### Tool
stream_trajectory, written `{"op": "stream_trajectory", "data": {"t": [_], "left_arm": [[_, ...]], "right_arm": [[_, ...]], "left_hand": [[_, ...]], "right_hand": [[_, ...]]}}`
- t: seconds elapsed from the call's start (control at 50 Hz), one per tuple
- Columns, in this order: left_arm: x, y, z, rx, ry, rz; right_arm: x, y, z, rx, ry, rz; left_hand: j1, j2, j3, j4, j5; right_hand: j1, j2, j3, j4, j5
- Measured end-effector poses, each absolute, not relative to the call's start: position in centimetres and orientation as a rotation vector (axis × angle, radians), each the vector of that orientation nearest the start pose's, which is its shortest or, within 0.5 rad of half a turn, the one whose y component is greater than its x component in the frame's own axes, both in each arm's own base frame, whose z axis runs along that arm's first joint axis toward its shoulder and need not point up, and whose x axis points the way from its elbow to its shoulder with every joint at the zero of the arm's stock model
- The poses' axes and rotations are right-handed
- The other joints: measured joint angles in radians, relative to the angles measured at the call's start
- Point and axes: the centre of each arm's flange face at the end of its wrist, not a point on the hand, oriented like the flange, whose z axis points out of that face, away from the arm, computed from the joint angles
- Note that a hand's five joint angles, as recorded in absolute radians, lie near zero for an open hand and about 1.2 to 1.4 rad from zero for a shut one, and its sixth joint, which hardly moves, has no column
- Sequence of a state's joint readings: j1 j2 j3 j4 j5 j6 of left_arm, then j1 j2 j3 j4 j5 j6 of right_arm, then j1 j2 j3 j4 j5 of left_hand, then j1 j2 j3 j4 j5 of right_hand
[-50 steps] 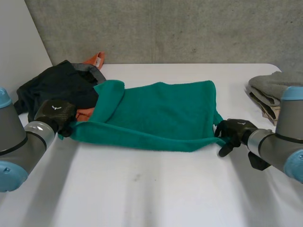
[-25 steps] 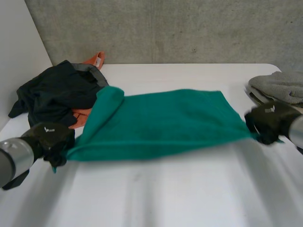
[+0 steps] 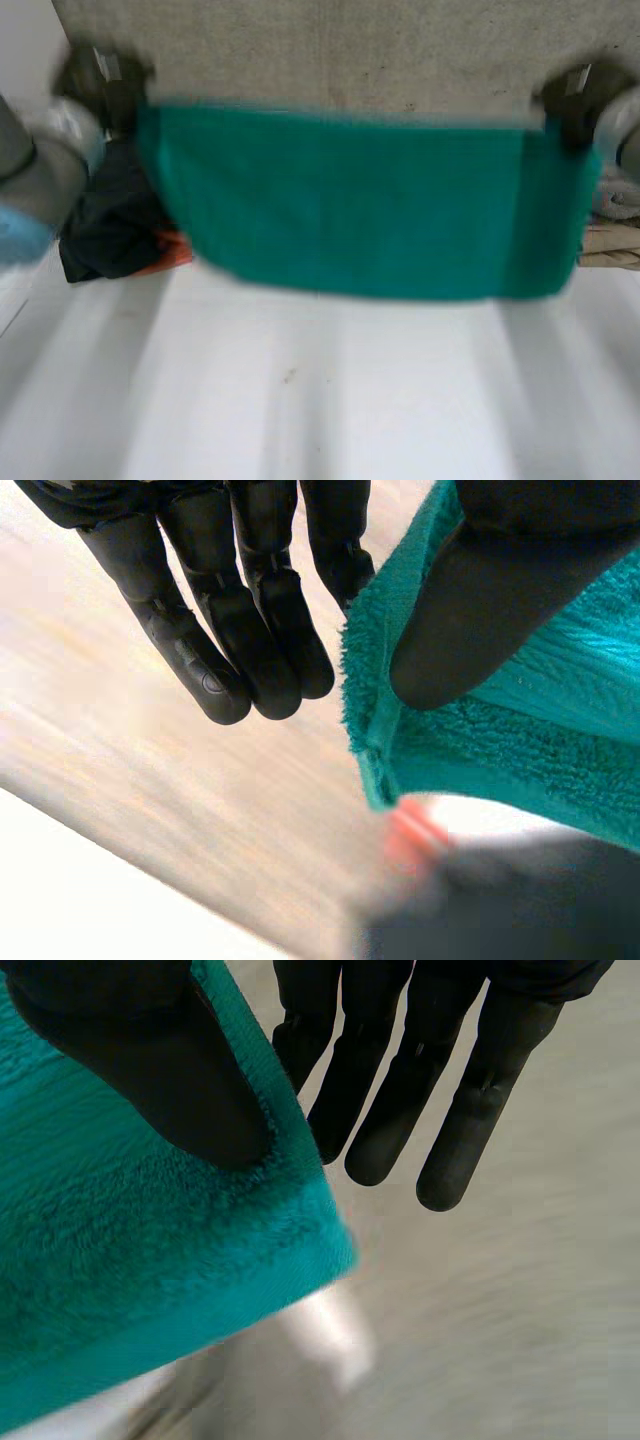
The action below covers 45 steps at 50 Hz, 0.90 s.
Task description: Fold the laundry.
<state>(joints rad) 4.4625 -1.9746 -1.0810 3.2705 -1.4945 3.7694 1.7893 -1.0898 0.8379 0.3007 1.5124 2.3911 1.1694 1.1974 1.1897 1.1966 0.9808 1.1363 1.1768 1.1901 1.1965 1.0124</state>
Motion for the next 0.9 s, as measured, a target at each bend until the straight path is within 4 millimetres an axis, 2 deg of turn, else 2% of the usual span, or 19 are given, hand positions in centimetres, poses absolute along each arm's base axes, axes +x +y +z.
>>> {"op": "stream_trajectory", "data": {"t": [0.02, 0.06, 0.12, 0.14, 0.18, 0.26, 0.38, 0.42, 0.44, 0.46, 0.5, 0.58, 0.64, 0.66, 0.72, 0.76, 0.8, 0.88, 0.9], "left_arm": [[-23.9, -37.7, 35.6, 0.77, 1.485, -2.375], [-23.9, -38.4, 39.1, 0.653, 1.294, -2.544], [-23.8, -38.6, 41.3, 0.574, 1.167, -2.652], [-23.5, -38.8, 43.1, 0.502, 1.069, -2.741], [-23.1, -39.0, 43.8, 0.449, 1.029, -2.795], [-22.2, -39.6, 43.2, 0.393, 1.074, -2.813], [-21.0, -40.8, 38.9, 0.387, 1.283, -2.733], [-20.9, -41.0, 36.6, 0.417, 1.367, -2.694], [-20.9, -41.0, 35.9, 0.429, 1.395, -2.682], [-20.9, -41.0, 34.5, 0.455, 1.443, -2.662], [-21.1, -40.9, 32.5, 0.494, 1.512, -2.632], [-21.4, -39.8, 26.8, 0.606, 1.718, -2.53], [-21.4, -38.0, 22.2, 0.677, 1.902, -2.409], [-21.4, -37.6, 21.4, 0.685, 1.934, -2.381], [-20.9, -34.9, 18.2, 0.715, 2.093, -2.213], [-20.5, -33.2, 17.1, 0.736, 2.164, -2.111], [-20.0, -30.4, 16.2, 0.786, 2.251, -1.954], [-19.3, -25.8, 15.9, 0.918, 2.359, -1.693], [-19.0, -24.2, 16.0, 0.979, 2.387, -1.598]], "right_arm": [[22.3, -37.5, 35.3, -1.106, 2.095, -2.518], [22.4, -38.2, 38.5, -0.916, 1.895, -2.722], [22.4, -38.3, 40.5, -0.802, 1.746, -2.84], [22.3, -38.3, 42.0, -0.728, 1.628, -2.918], [22.3, -38.1, 43.3, -0.667, 1.494, -2.993], [22.5, -38.0, 42.9, -0.69, 1.463, -2.994], [23.2, -38.0, 39.1, -0.817, 1.613, -2.849], [23.6, -38.0, 36.6, -0.88, 1.712, -2.748], [23.6, -38.0, 36.2, -0.892, 1.732, -2.727], [23.8, -38.0, 34.4, -0.934, 1.803, -2.649], [23.9, -37.9, 32.5, -0.975, 1.872, -2.571], [23.9, -37.3, 27.3, -1.085, 2.063, -2.345], [23.3, -36.5, 23.4, -1.169, 2.21, -2.164], [23.2, -36.5, 23.0, -1.177, 2.222, -2.148], [22.0, -35.2, 20.2, -1.263, 2.355, -1.973], [21.3, -34.4, 19.3, -1.315, 2.416, -1.887], [20.1, -33.2, 18.9, -1.4, 2.487, -1.775], [18.0, -30.5, 19.2, -1.59, 2.583, -1.548], [17.4, -29.5, 19.4, -1.654, 2.604, -1.463]], "left_hand": [[0.0, 0.0, 0.0, 0.0, 0.0], [0.0, 0.0, 0.0, 0.0, 0.0], [0.0, 0.0, 0.0, 0.0, 0.0], [0.0, 0.0, 0.0, 0.0, 0.0], [0.0, 0.0, 0.0, 0.0, 0.0], [0.0, 0.001, 0.0, 0.0, 0.0], [0.0, 0.001, 0.001, 0.0, 0.0], [0.0, 0.001, 0.001, 0.0, 0.0], [0.0, 0.001, 0.001, 0.0, 0.0], [0.0, 0.001, 0.001, 0.0, 0.0], [0.0, 0.001, 0.001, 0.0, 0.0], [0.0, 0.002, 0.001, 0.0, 0.004], [0.0, 0.002, 0.001, 0.0, 0.006], [0.0, 0.002, 0.001, 0.0, 0.006], [0.0, 0.002, 0.001, 0.0, 0.006], [0.0, 0.002, 0.001, 0.0, 0.006], [0.0, 0.002, 0.001, 0.0, 0.006], [0.0, 0.002, 0.001, 0.0, 0.006], [0.0, 0.002, 0.001, 0.0, 0.006]], "right_hand": [[0.0, 0.0, 0.0, 0.0, 0.0], [0.0, 0.0, 0.0, 0.0, 0.0], [0.0, 0.0, 0.0, 0.0, 0.0], [0.0, 0.0, 0.0, 0.0, 0.0], [0.0, 0.0, 0.0, 0.0, 0.001], [0.0, 0.0, 0.002, 0.0, 0.002], [0.0, 0.0, 0.004, 0.002, 0.002], [0.0, 0.0, 0.004, 0.003, 0.002], [0.0, 0.0, 0.004, 0.003, 0.002], [0.0, 0.0, 0.004, 0.004, 0.002], [0.0, 0.0, 0.004, 0.004, 0.002], [0.0, 0.0, 0.004, 0.004, 0.004], [0.0, 0.0, 0.004, 0.004, 0.004], [0.0, 0.0, 0.004, 0.004, 0.004], [0.0, 0.0, 0.004, 0.004, 0.004], [0.0, 0.0, 0.004, 0.004, 0.004], [0.0, 0.0, 0.004, 0.004, 0.004], [0.0, 0.0, 0.004, 0.004, 0.004], [0.0, 0.0, 0.004, 0.004, 0.004]]}}
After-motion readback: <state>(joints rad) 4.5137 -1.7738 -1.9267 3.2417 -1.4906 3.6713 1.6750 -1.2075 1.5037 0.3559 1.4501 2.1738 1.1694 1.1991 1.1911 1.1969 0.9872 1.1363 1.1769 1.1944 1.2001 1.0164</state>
